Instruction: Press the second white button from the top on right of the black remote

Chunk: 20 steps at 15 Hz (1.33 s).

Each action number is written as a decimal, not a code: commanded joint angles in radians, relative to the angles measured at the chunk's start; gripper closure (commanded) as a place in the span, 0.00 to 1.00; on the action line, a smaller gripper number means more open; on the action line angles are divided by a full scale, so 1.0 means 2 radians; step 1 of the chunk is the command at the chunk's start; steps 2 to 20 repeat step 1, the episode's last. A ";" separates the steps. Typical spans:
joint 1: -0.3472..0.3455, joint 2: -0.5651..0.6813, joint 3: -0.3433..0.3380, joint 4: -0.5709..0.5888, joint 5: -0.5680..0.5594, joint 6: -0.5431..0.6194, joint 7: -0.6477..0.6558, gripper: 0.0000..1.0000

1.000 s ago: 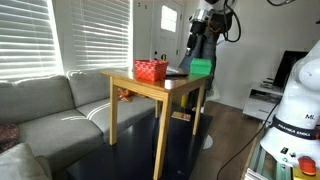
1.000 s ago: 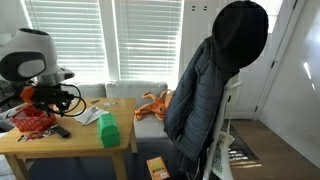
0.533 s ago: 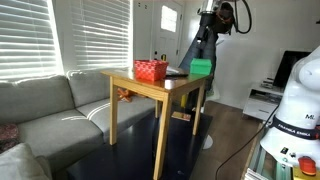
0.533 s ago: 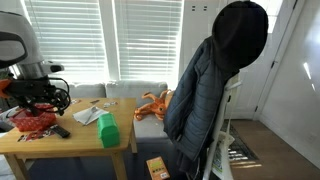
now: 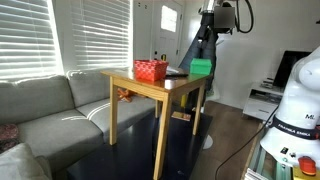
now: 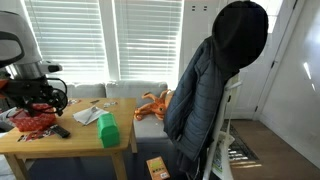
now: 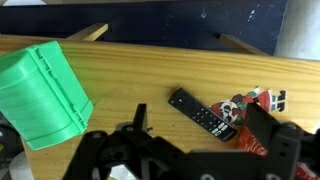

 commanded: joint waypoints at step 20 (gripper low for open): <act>0.002 0.000 -0.002 0.001 -0.001 -0.001 0.001 0.00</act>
